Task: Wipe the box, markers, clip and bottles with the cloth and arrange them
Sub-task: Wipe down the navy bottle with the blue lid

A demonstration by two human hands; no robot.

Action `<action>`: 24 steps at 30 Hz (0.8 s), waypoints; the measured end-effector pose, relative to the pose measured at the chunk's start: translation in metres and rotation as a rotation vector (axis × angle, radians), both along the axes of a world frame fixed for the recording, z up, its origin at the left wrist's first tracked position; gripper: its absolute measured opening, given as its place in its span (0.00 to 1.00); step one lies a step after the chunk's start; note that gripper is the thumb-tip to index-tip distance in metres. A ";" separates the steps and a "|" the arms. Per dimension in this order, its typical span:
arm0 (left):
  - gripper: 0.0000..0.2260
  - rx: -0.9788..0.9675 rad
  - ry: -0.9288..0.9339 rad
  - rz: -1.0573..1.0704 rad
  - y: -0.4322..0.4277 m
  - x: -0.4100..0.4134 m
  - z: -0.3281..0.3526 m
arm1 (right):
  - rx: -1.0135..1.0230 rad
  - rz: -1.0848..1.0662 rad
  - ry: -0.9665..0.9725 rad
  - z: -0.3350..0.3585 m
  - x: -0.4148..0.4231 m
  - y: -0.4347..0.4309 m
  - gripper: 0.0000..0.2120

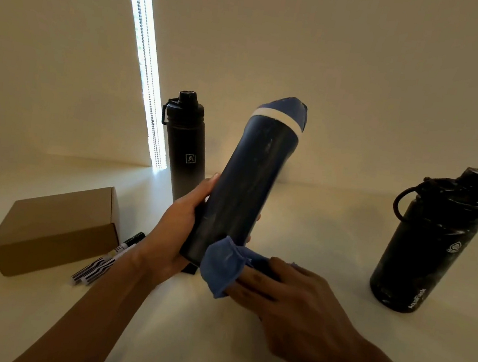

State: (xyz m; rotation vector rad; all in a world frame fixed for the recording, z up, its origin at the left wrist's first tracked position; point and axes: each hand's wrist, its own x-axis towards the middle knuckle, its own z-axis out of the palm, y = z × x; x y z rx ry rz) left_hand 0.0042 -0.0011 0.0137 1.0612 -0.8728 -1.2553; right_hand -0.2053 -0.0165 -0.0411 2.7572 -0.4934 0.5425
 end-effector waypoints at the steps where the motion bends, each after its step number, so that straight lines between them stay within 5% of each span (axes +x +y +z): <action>1: 0.16 -0.015 -0.015 0.010 0.000 -0.003 0.001 | -0.023 -0.013 0.004 -0.003 -0.001 -0.004 0.46; 5: 0.28 -0.117 -0.138 0.063 0.002 -0.008 -0.007 | -0.087 -0.119 -0.144 0.006 -0.014 -0.016 0.29; 9: 0.31 0.007 -0.149 -0.128 0.005 -0.015 -0.007 | -0.149 -0.330 -0.375 0.025 -0.032 -0.025 0.34; 15: 0.20 -0.040 -0.293 -0.177 0.009 -0.028 -0.010 | -0.067 -0.436 -0.574 0.038 -0.052 -0.042 0.37; 18: 0.23 -0.011 -0.277 -0.120 0.010 -0.027 -0.008 | -0.076 -0.371 -0.548 0.034 -0.042 -0.033 0.38; 24: 0.23 0.020 -0.141 0.032 0.005 -0.019 -0.001 | 0.059 -0.030 -0.180 0.000 -0.003 -0.006 0.51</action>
